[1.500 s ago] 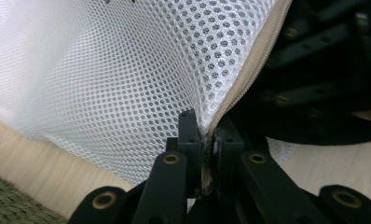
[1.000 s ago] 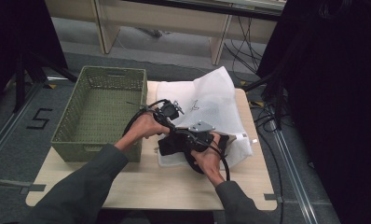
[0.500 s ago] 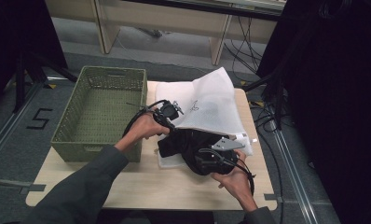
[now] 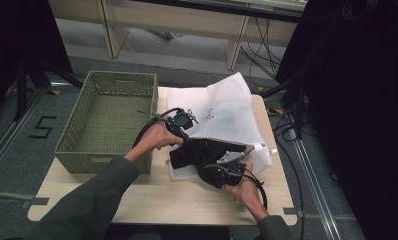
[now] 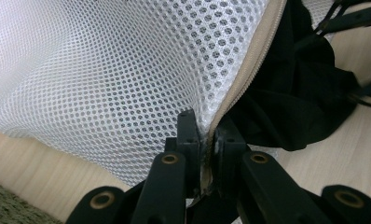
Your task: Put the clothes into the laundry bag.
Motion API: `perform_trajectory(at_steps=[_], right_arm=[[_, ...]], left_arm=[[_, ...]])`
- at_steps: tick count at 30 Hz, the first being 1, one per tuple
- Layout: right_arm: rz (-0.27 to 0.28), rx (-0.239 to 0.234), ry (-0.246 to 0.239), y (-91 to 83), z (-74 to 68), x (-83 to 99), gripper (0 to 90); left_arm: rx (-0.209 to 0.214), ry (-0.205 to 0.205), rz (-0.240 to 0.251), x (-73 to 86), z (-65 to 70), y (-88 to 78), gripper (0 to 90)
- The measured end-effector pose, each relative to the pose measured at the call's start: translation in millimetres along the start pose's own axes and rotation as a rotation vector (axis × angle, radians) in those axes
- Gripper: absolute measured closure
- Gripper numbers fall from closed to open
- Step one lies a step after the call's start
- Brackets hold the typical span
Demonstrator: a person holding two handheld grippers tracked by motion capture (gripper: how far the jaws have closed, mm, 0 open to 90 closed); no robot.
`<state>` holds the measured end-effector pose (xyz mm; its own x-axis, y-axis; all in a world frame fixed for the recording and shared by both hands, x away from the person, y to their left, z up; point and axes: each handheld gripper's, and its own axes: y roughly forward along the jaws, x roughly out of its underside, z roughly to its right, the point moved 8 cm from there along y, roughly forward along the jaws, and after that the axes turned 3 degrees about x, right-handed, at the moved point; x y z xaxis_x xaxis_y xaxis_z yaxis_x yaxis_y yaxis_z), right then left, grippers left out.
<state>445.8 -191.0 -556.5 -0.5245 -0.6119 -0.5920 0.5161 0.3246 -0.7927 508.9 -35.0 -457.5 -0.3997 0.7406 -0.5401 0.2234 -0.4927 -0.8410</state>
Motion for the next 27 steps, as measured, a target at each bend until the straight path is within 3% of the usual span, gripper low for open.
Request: perform_trajectory(at_steps=[2, 3, 5, 7, 10, 12, 15, 16, 17, 21, 24, 27], right_arm=[[0.033, 0.007, -0.019, -0.9, 5.2, -6.9, 82.3], [0.046, 0.012, -0.033, -1.4, 8.1, -10.3, 84.3], [0.077, 0.039, -0.076, 1.2, 13.1, -17.1, 85.5], [0.056, 0.049, -0.084, 1.1, 14.6, -19.7, 85.8], [0.091, 0.109, -0.056, 5.4, 24.7, -32.9, 85.9], [0.105, 0.147, -0.074, 12.7, 34.7, -42.1, 85.9], [0.107, 0.195, -0.036, 24.1, 43.1, -50.8, 85.7], [0.112, 0.194, -0.065, 27.0, 47.1, -53.8, 85.6], [0.109, 0.197, -0.019, 28.9, 45.8, -53.6, 85.4], [0.104, 0.183, -0.004, 28.8, 46.4, -51.1, 81.6], [0.107, 0.179, 0.046, 24.2, 47.4, -47.7, 64.0], [0.122, 0.171, 0.056, 11.5, 44.7, -45.1, 51.8]], left_arm=[[0.009, -0.018, -0.003, 0.5, 2.6, 0.3, 82.9], [0.014, -0.039, -0.004, 1.1, 4.5, 0.3, 83.0], [0.011, 0.004, -0.008, 0.5, 1.1, 0.3, 83.0], [0.014, 0.021, -0.018, 1.1, 1.0, 0.3, 83.2], [0.016, 0.017, -0.013, 1.0, 3.8, 1.5, 83.2], [0.018, 0.021, -0.017, 1.1, 4.5, 1.3, 83.2], [0.014, 0.020, -0.019, 1.4, 3.5, 0.4, 83.2], [0.017, 0.019, -0.020, 1.7, 3.2, 0.0, 83.2], [0.016, 0.015, -0.017, 1.8, 2.7, -0.5, 83.1], [0.012, 0.015, -0.014, 3.4, 2.1, -1.2, 82.5], [0.007, 0.010, -0.008, 4.0, 1.7, -1.6, 81.3], [0.002, 0.002, -0.002, 4.2, 1.2, -0.4, 79.5]])
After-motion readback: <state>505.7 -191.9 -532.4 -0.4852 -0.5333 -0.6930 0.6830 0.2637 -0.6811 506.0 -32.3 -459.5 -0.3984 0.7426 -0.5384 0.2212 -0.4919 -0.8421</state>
